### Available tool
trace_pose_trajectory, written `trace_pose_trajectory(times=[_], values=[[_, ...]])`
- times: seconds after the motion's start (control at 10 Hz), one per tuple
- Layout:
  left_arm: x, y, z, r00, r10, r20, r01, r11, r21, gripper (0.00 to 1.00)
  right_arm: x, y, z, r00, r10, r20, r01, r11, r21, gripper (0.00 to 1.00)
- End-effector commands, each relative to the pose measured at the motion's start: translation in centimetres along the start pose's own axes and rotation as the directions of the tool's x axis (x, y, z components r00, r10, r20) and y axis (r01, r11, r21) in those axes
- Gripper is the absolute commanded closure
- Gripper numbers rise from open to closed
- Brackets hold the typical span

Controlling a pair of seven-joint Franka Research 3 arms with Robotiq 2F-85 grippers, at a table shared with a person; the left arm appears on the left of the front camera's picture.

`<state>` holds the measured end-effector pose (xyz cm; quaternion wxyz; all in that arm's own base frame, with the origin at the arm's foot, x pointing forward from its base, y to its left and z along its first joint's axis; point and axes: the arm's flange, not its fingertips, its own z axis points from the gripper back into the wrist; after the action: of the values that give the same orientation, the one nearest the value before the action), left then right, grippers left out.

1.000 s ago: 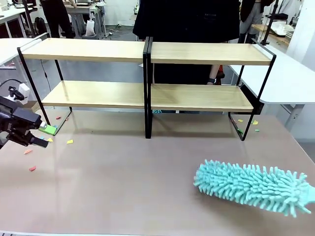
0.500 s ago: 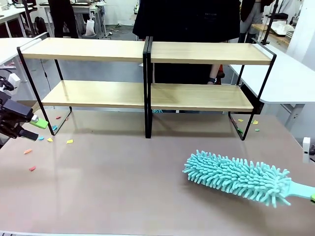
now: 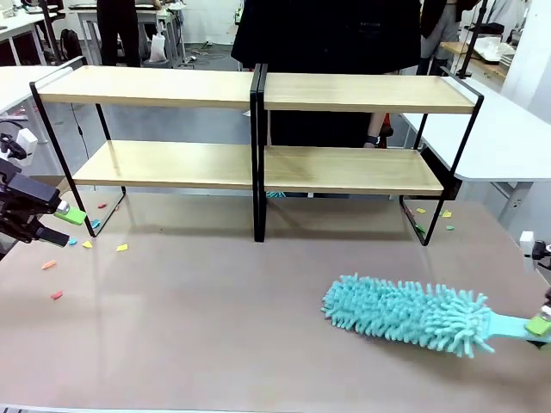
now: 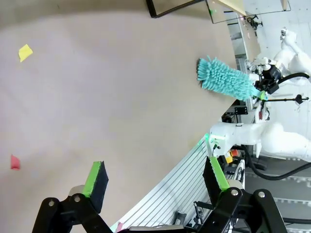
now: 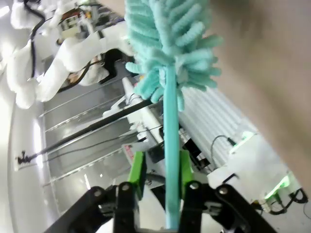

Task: Clean the shelves.
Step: Place the Duster on the table.

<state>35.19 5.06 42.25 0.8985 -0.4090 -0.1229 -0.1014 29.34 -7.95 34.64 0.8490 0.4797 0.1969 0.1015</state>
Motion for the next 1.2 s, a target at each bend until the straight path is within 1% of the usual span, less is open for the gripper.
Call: trace_pose_trajectory(times=[0.0, 0.1, 0.2, 0.3, 0.4, 0.5, 0.6, 0.7, 0.8, 0.9, 1.0, 1.1], values=[[-0.1, 0.0, -0.1, 1.0, -0.019, 0.014, 0.02, 1.0, -0.024, 0.0, 2.7, 0.4, -0.1, 0.993, -0.061, 0.103, 0.07, 0.993, -0.094, 0.0], [-0.1, 0.0, -0.1, 1.0, -0.019, 0.014, 0.02, 1.0, -0.024, 0.0, 3.0, 0.5, 1.2, 0.97, -0.046, 0.24, 0.083, 0.986, -0.147, 0.0], [-0.1, 0.0, -0.1, 1.0, -0.019, 0.014, 0.02, 1.0, -0.024, 0.0, 3.0, 0.6, 2.8, 0.91, -0.03, 0.413, 0.118, 0.975, -0.189, 0.0], [-0.1, 0.0, -0.1, 1.0, -0.019, 0.014, 0.02, 1.0, -0.024, 0.0, 2.6, 0.7, 4.4, 0.807, -0.005, 0.591, 0.127, 0.978, -0.165, 0.0], [-0.1, 0.0, -0.1, 1.0, -0.019, 0.014, 0.02, 1.0, -0.024, 0.0, 1.9, 0.8, 6.0, 0.645, 0.052, 0.762, 0.129, 0.976, -0.175, 0.0], [-0.1, 0.0, -0.1, 1.0, -0.019, 0.014, 0.02, 1.0, -0.024, 0.0, 1.0, 1.1, 6.4, 0.554, 0.116, 0.824, 0.093, 0.975, -0.2, 0.0], [-0.1, 0.0, -0.1, 1.0, -0.019, 0.014, 0.02, 1.0, -0.024, 0.0, -0.2, 2.0, 6.5, 0.503, 0.143, 0.852, 0.026, 0.983, -0.18, 0.0], [-0.1, 0.0, -0.1, 1.0, -0.019, 0.014, 0.02, 1.0, -0.024, 0.0, -2.1, 3.5, 6.5, 0.548, 0.075, 0.833, -0.051, 0.997, -0.056, 0.0], [-0.1, 0.0, -0.1, 1.0, -0.019, 0.014, 0.02, 1.0, -0.024, 0.0, -5.2, 5.9, 6.6, 0.603, -0.023, 0.797, -0.068, 0.994, 0.08, 0.0], [-0.1, 0.0, -0.1, 1.0, -0.019, 0.014, 0.02, 1.0, -0.024, 0.0, -8.6, 7.9, 6.6, 0.637, -0.09, 0.766, -0.03, 0.989, 0.142, 0.0], [-0.1, 0.0, -0.1, 1.0, -0.019, 0.014, 0.02, 1.0, -0.024, 0.0, -12.7, 10.0, 6.2, 0.704, -0.107, 0.702, -0.026, 0.984, 0.176, 0.0], [-0.1, 0.0, -0.1, 1.0, -0.019, 0.014, 0.02, 1.0, -0.024, 0.0, -14.6, 11.0, 5.2, 0.788, -0.088, 0.609, -0.039, 0.98, 0.193, 0.0]])
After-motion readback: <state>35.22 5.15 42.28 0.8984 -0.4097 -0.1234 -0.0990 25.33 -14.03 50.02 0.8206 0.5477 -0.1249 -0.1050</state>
